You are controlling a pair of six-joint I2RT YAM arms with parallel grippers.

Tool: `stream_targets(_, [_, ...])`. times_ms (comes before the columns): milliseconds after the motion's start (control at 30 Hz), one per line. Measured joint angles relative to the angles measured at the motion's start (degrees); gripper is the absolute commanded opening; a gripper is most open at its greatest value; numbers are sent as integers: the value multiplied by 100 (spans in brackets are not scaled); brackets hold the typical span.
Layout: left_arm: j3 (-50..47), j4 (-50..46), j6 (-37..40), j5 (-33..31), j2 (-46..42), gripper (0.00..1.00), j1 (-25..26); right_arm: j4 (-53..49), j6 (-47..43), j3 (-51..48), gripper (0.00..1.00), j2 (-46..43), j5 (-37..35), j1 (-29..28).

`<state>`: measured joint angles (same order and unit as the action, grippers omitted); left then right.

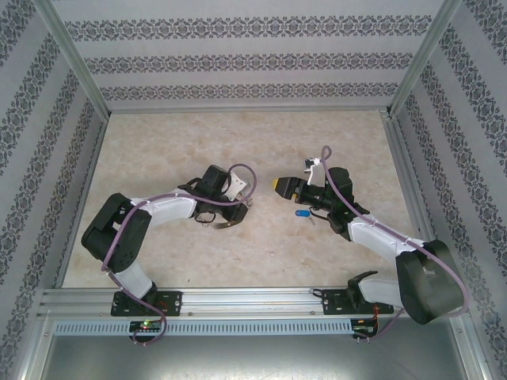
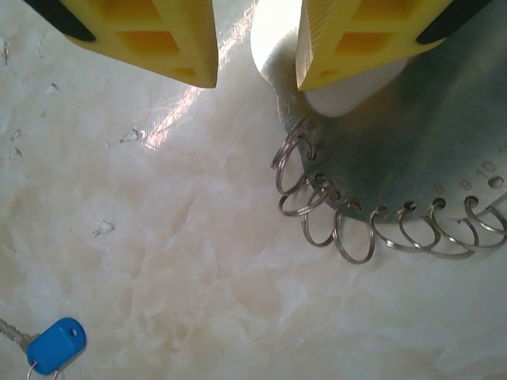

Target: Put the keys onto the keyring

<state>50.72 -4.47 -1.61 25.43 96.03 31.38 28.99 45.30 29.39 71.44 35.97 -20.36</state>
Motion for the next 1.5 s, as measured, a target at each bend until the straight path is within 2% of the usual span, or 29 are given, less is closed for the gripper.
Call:
stream_targets(233, [-17,404,2,-24,177,32,0,2,2,0,69,0,0,0])
stream_targets(1267, [101,590,9,-39,627,31,-39,4,2,0,69,31,0,2])
stream_targets(1500, [133,625,20,-37,664,25,-39,7,0,0,69,35,0,2])
